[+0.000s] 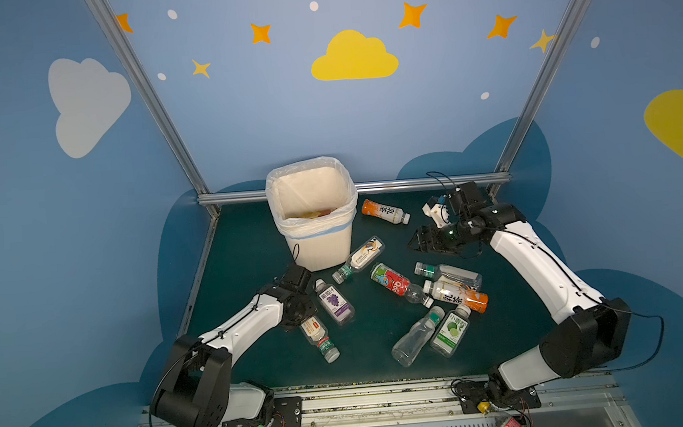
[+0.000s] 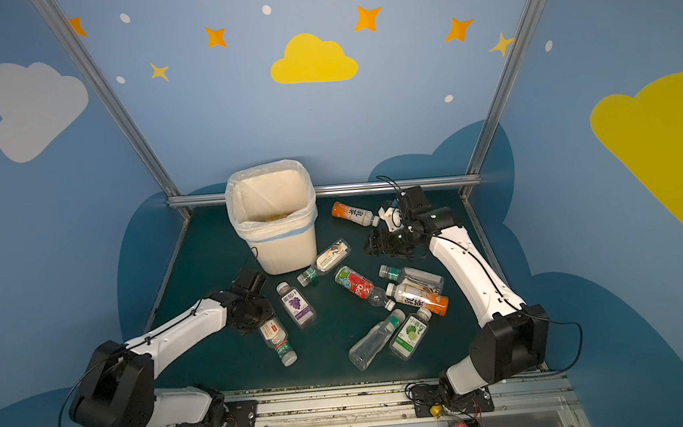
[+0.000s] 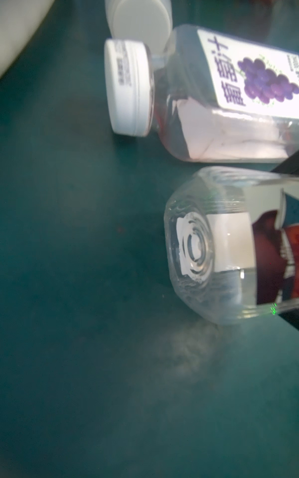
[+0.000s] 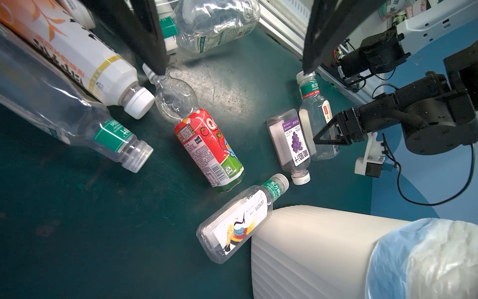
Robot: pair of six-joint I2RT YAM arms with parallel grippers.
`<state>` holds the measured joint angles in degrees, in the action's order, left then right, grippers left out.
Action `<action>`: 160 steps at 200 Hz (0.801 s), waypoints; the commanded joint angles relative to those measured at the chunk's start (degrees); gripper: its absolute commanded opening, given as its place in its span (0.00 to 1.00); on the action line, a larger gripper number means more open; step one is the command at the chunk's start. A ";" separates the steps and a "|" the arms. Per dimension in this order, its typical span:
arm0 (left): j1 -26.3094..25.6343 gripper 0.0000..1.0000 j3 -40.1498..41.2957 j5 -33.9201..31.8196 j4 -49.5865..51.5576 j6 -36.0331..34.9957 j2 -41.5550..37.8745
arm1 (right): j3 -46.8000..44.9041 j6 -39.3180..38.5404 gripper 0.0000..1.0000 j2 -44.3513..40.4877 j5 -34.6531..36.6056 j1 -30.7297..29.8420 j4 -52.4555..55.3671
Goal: Throw the plastic bottles in the bin
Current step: Pick up the plastic bottle from the center of the table.
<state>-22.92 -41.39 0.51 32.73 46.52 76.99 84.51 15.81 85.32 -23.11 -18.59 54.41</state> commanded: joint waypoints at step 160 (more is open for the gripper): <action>7.42 0.49 -33.12 -6.38 31.59 -5.05 -25.14 | 7.54 1.14 0.83 5.27 0.71 -5.83 0.29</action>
<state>-16.75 -62.33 -5.78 63.51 46.41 44.75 89.32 17.15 89.49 -22.72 -23.49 54.24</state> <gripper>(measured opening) 0.508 0.826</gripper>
